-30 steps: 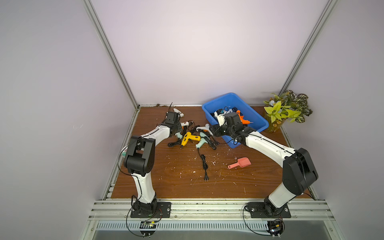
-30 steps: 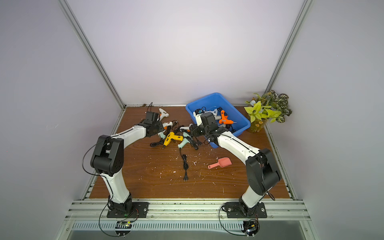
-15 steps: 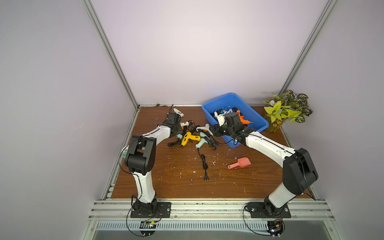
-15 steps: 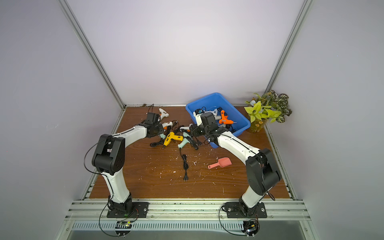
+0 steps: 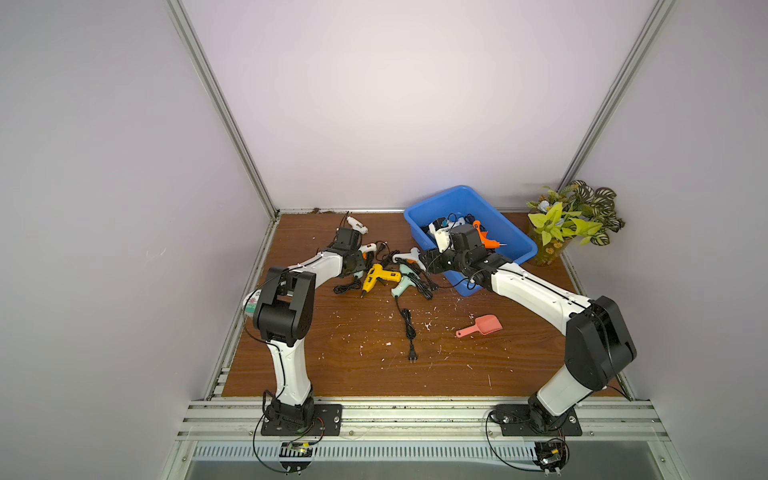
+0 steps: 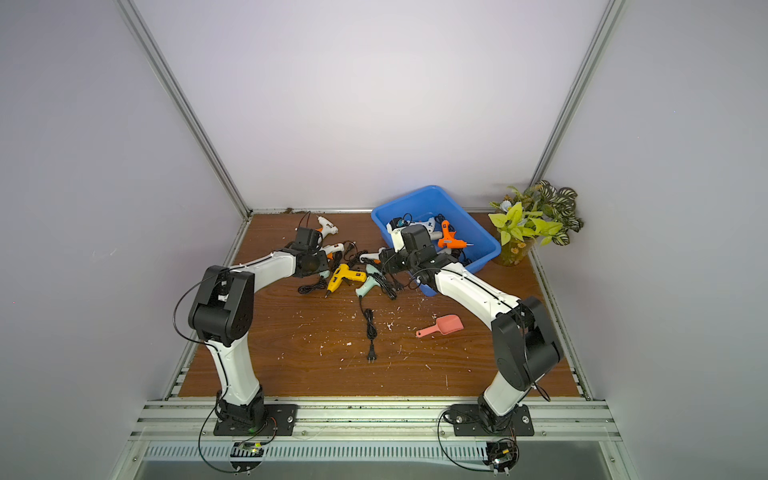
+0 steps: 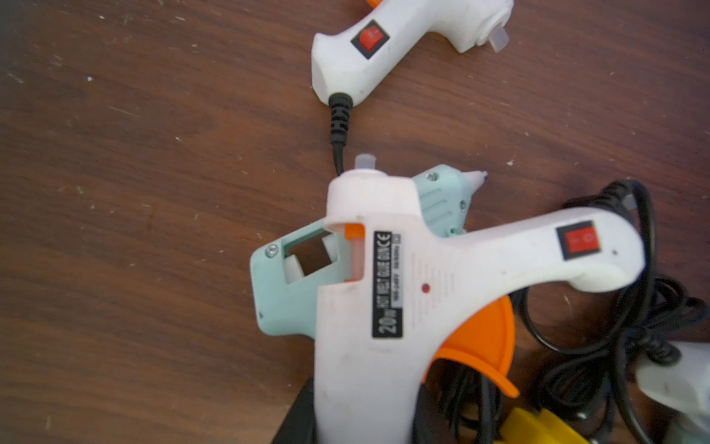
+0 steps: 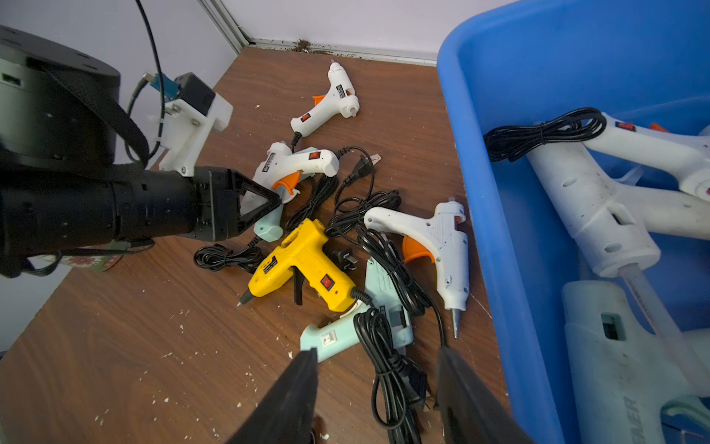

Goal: Put the hot melt glue gun into the storage box
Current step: Pick up the hot melt adhesive gun from the center of the board, then place the hot melt adhesive gun in the storage box.

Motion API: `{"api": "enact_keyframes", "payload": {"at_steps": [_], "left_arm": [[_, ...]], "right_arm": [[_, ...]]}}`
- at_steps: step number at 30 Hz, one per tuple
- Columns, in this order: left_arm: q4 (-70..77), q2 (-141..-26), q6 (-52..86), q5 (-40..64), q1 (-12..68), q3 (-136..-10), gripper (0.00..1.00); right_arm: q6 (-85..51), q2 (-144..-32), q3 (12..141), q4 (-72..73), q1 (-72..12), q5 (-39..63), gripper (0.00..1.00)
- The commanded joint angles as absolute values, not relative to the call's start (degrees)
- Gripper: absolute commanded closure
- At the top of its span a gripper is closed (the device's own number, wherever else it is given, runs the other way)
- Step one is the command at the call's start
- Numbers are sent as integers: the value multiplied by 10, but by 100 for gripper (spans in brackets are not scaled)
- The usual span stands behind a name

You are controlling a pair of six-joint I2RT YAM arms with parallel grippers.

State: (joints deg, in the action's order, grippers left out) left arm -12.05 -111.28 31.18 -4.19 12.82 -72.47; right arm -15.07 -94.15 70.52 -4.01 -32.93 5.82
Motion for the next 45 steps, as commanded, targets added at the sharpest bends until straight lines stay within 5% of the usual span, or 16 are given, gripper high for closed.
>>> {"api": "enact_keyframes", "payload": {"at_steps": [1,6,24,45], "left_arm": [[-127,-1066,307,-49,131,-722,84],[-101,-1004,307,-32,133,-684,100],[159,-750,394,117,161,-445,100],[166,-743,406,92,268,-465,100]], "right_arm": [[-156,-910,705,-25,-332,51,44],[-172,-909,699,-11,-332,58,44],[-375,-943,670,274,-331,303,30],[-417,-990,697,330,-345,302,30]]}}
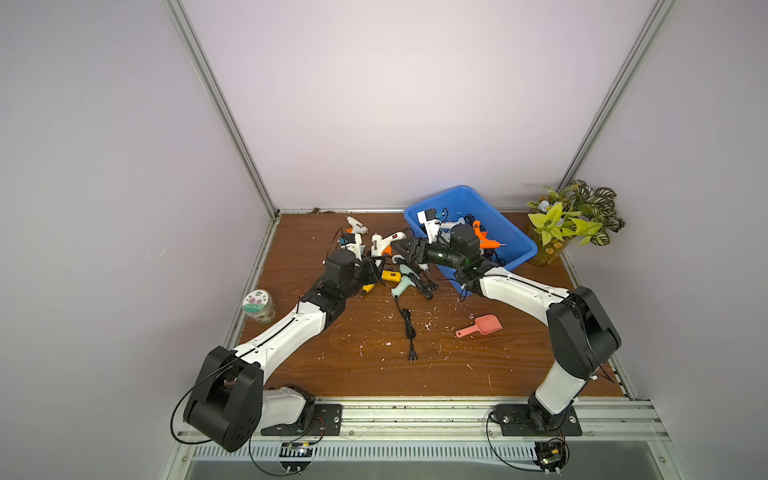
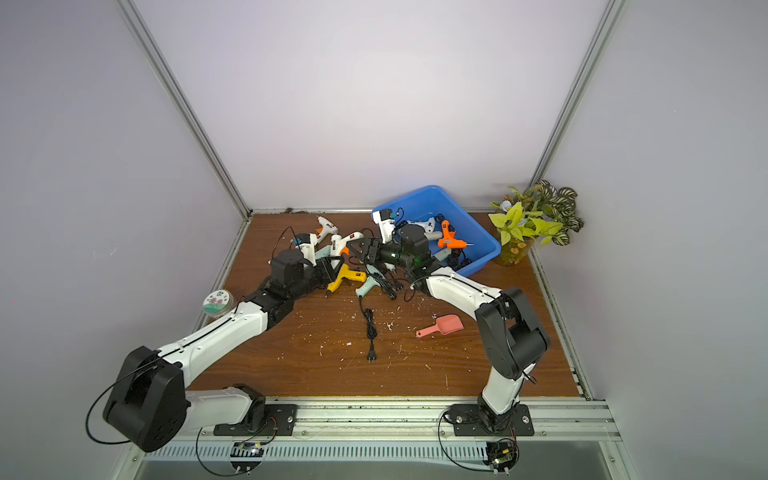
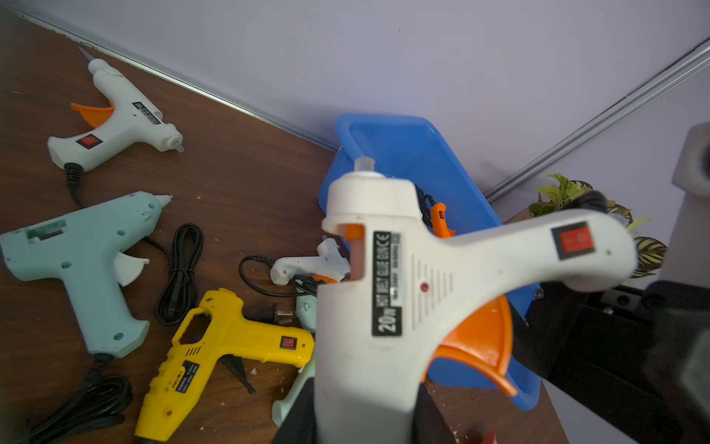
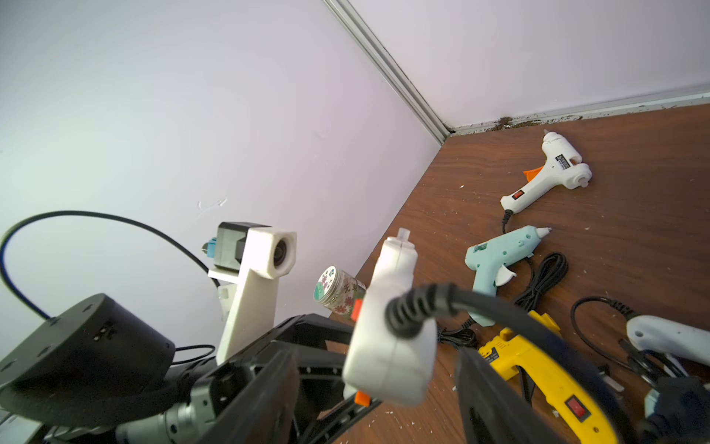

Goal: Put the hot melt glue gun into the storage box
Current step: Place the hot melt adhesive gun in the storage box.

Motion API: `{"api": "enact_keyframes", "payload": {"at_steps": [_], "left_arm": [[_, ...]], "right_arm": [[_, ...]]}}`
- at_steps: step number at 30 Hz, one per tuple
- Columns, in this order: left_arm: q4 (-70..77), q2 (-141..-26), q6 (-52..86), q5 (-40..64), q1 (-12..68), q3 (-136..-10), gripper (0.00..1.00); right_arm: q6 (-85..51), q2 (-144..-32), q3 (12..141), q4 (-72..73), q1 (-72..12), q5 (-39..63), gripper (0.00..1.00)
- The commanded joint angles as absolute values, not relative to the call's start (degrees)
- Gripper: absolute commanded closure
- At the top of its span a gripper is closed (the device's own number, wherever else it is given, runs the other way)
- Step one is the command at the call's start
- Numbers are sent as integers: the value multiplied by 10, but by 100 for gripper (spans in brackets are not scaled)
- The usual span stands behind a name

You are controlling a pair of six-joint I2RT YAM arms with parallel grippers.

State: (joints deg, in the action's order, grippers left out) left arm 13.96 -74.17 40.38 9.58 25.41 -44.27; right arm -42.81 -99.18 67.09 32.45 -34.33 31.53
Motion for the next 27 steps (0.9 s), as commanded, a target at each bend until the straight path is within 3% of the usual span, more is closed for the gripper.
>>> {"api": "enact_keyframes", "payload": {"at_steps": [1,19,24,27], "left_arm": [[165,-743,405,92,271,-466,100],[170,-751,406,98,295,-473,100],[174,-751,408,103,295,-471,100],[181,-750,411,104,296,-470,94]], "right_arm": [[-413,-989,699,322,-345,292,30],[-410,-959,675,341,-345,223,52],[-420,-952,668,361,-345,222,64],[-421,-948,667,357,-345,219,75]]}}
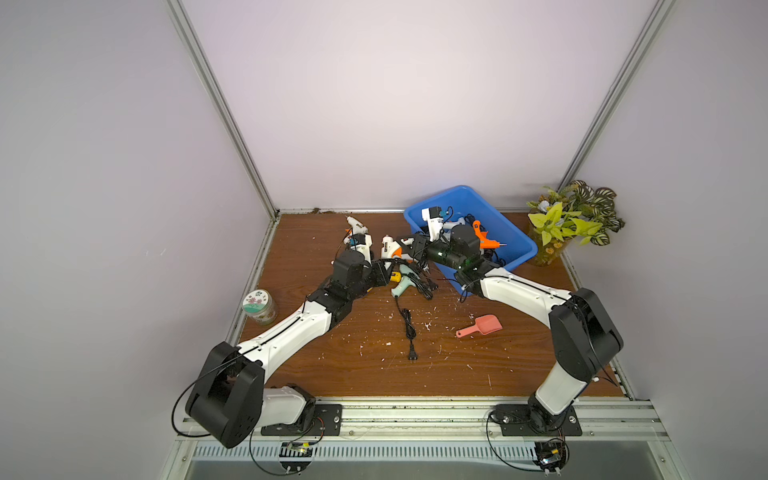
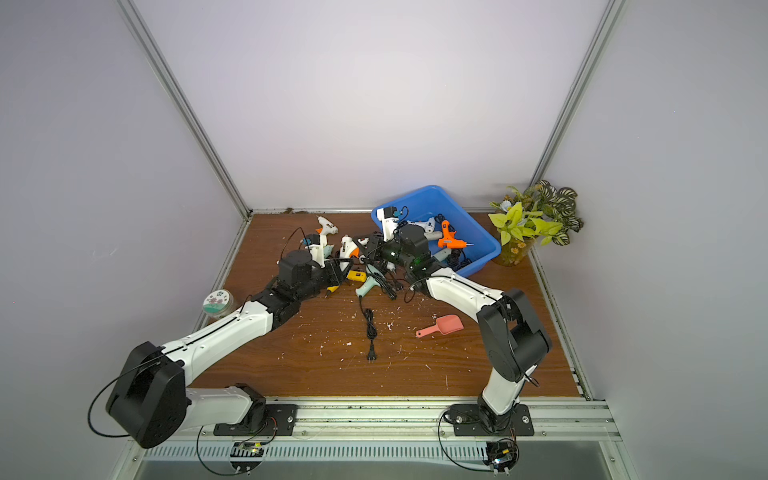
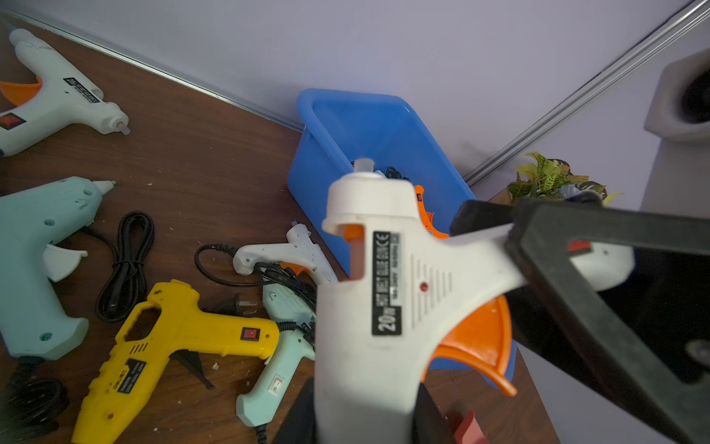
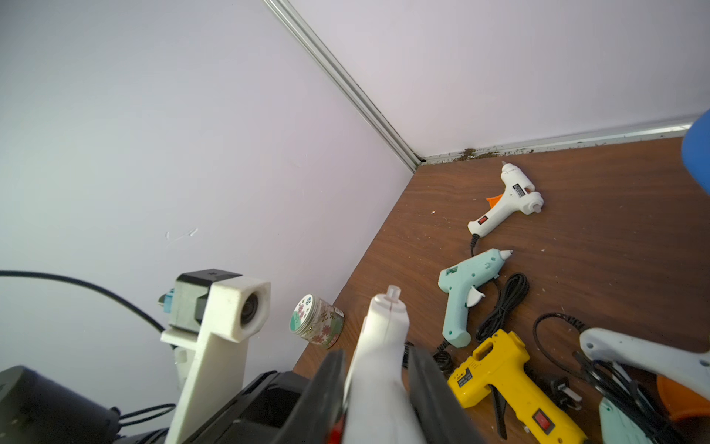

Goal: Put the hot melt glue gun into the storage box
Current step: Place the hot melt adhesive gun in the storage box.

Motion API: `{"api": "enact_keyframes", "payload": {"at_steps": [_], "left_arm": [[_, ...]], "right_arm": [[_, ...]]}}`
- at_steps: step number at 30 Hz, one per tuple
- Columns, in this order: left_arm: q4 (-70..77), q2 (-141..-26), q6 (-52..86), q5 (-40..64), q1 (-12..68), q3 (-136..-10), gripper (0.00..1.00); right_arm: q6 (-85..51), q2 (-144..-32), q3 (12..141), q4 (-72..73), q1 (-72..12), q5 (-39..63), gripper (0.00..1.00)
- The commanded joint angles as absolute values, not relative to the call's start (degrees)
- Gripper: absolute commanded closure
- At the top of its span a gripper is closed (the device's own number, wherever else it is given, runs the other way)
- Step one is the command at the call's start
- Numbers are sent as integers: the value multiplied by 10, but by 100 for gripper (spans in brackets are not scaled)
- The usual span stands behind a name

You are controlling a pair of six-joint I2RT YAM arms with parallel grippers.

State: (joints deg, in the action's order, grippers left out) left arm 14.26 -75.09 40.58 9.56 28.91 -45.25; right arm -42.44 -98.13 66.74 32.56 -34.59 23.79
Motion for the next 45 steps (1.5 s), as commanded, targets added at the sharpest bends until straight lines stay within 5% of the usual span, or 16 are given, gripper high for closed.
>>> {"api": "enact_keyframes", "payload": {"at_steps": [1,7,9,23,45], "left_arm": [[183,-749,412,104,296,-469,91],[212,-732,420,105,296,-455,39],[214,-722,418,98,295,-447,3],[232,-601,402,-15,296,-371,1],[203,-577,388,-70,295,-351,1]], "right_arm": [[-419,-947,668,354,-345,218,78],[-398,-929,677,324,-342,209,88],[-383,-921,688,302,-338,206,88],[-277,-882,803,118,-224,148,88],[-163,-1028,834,-23,-108,117,90]]}}
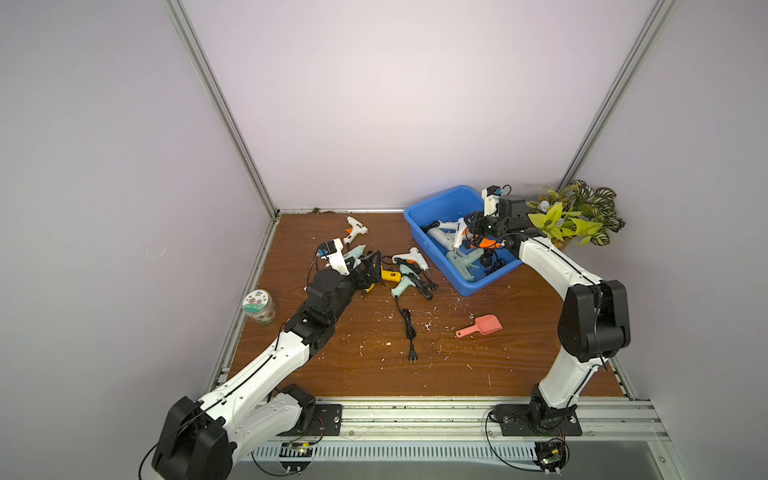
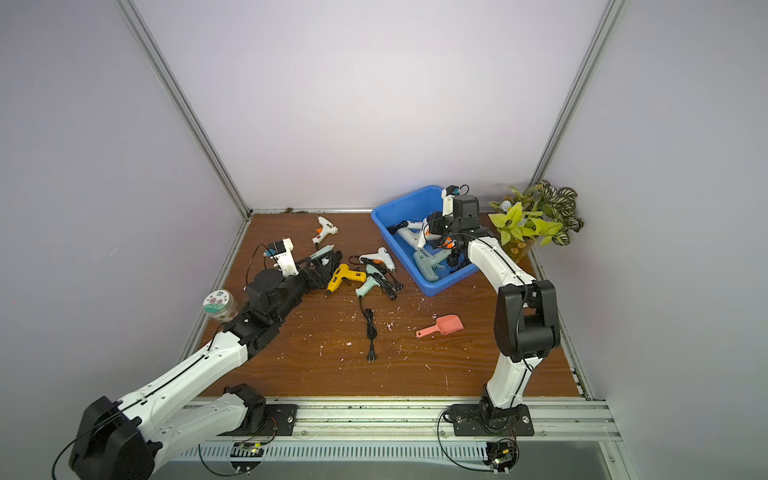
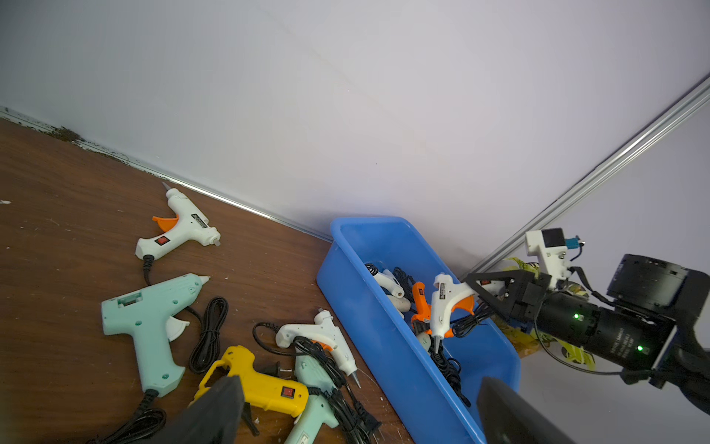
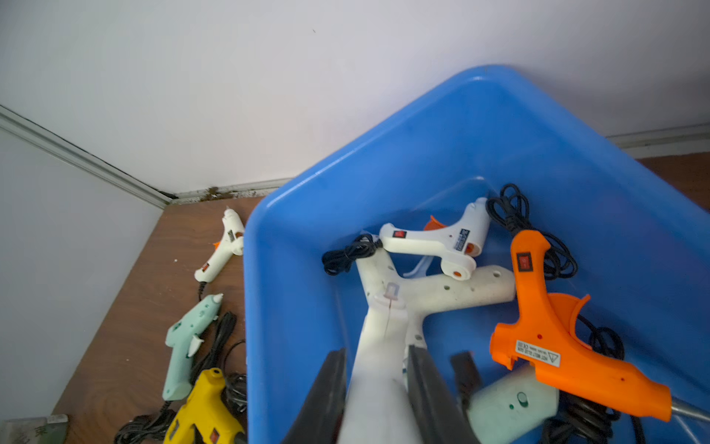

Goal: Put the hot melt glue gun into the storage box
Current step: Place the hot melt adhesive gun in the storage box.

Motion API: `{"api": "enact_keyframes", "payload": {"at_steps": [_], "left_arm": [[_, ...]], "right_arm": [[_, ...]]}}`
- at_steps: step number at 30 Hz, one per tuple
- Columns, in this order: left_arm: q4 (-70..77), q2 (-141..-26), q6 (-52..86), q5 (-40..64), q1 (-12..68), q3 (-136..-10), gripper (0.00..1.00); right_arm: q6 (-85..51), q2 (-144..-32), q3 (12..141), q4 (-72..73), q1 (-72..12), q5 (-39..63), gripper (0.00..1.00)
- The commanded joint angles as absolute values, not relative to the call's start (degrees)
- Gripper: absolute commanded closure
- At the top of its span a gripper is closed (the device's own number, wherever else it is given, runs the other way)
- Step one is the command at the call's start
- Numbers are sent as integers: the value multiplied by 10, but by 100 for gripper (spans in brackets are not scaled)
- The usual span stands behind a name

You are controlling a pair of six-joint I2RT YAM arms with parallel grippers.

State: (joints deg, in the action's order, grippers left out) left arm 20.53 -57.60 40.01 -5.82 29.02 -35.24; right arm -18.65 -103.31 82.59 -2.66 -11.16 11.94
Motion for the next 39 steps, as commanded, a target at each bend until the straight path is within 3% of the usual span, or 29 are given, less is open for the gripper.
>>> {"api": "enact_keyframes", "payload": {"at_steps": [1,10,18,23,29,39], "left_arm": [[203,-577,388,-71,295,-351,1],[197,-584,388,-82,295,-352,1],[193,-589,387,-90,293,-349,1],[183,-599,392,-93,290,-352,1],[145,-627,384,-89,288,-371,1],[57,-707,356,-69,262,-426,1]], "right_arm": [[-163,-1037,835,-28,-107,124,90],[-196,-1122,838,-28,-90,238,91],[-225,-1152,821,-29,-79,245,87],[-248,-1130,791,-25,-65,237,79],[-272,-1087,753,-17,-50,242,59],[-274,-1004,706,-61,-45,174,46]]}}
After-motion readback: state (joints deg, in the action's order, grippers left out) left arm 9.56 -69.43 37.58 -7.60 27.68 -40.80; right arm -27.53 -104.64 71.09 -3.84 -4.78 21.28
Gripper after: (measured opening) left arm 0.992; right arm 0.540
